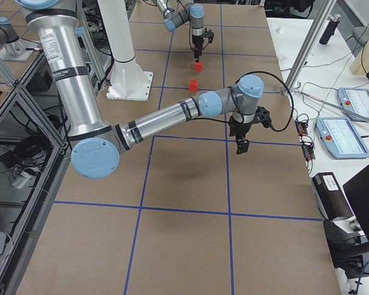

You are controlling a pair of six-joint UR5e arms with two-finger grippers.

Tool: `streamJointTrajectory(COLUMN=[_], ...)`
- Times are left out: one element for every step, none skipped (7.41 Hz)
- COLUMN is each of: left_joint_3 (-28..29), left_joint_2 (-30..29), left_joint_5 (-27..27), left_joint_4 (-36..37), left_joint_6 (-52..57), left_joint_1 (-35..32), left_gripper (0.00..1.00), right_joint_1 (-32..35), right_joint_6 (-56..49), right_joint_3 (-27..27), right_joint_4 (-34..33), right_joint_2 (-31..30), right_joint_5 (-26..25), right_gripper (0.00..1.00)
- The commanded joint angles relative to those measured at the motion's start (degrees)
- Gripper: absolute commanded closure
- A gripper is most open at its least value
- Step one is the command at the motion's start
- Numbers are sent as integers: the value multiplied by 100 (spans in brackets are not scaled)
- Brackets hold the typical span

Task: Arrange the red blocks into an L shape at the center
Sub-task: 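Grasp the middle red cube with the left gripper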

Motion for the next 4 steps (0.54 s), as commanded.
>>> streamJointTrajectory(left_joint_3=[101,162,285,382], left_joint_2=[-48,-57,-136,-197], left_joint_5=[187,179,170,144], left_joint_4=[91,82,82,73], left_joint_6=[715,781,791,782], left_joint_1=[73,73,73,82], left_gripper=[1,1,1,1], right_joint_1=[2,2,2,2], right_joint_6=[7,7,16,16], right_joint_3=[-3,-3,-3,6], right_joint_4=[0,0,0,9], right_joint_2=[-2,-2,-11,-11], right_joint_5=[2,2,2,2], right_gripper=[0,0,0,0])
